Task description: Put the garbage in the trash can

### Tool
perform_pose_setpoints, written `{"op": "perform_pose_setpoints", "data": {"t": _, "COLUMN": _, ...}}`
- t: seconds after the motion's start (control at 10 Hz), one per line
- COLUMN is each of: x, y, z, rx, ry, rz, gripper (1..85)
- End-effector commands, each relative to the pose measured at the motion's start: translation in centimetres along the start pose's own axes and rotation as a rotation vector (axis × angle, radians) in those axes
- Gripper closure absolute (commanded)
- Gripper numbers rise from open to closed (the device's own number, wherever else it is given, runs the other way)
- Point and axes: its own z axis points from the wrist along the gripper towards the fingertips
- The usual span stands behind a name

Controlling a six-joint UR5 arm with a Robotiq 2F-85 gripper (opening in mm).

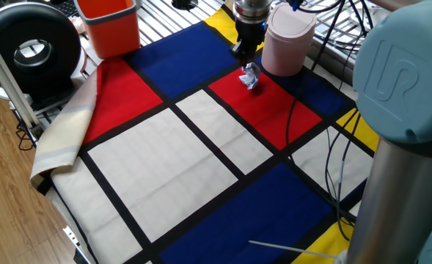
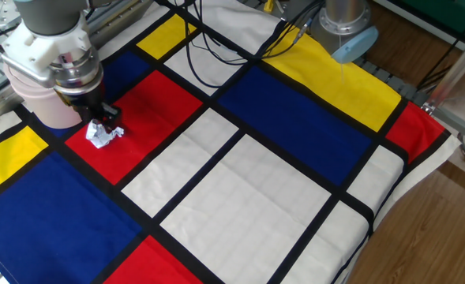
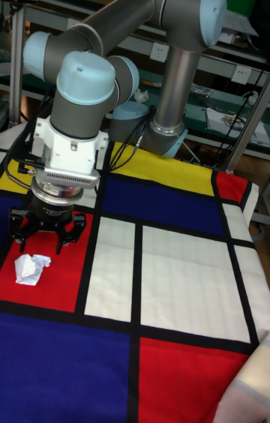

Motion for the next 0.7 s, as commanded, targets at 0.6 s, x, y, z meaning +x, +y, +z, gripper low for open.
{"op": "perform_pose_setpoints", "data": {"t": 0.6, "x": -2.3, "y": 0.5, "z": 3.8, "rx": -0.026, "ry": -0.055, "rz": -0.065, "gripper": 17.3}}
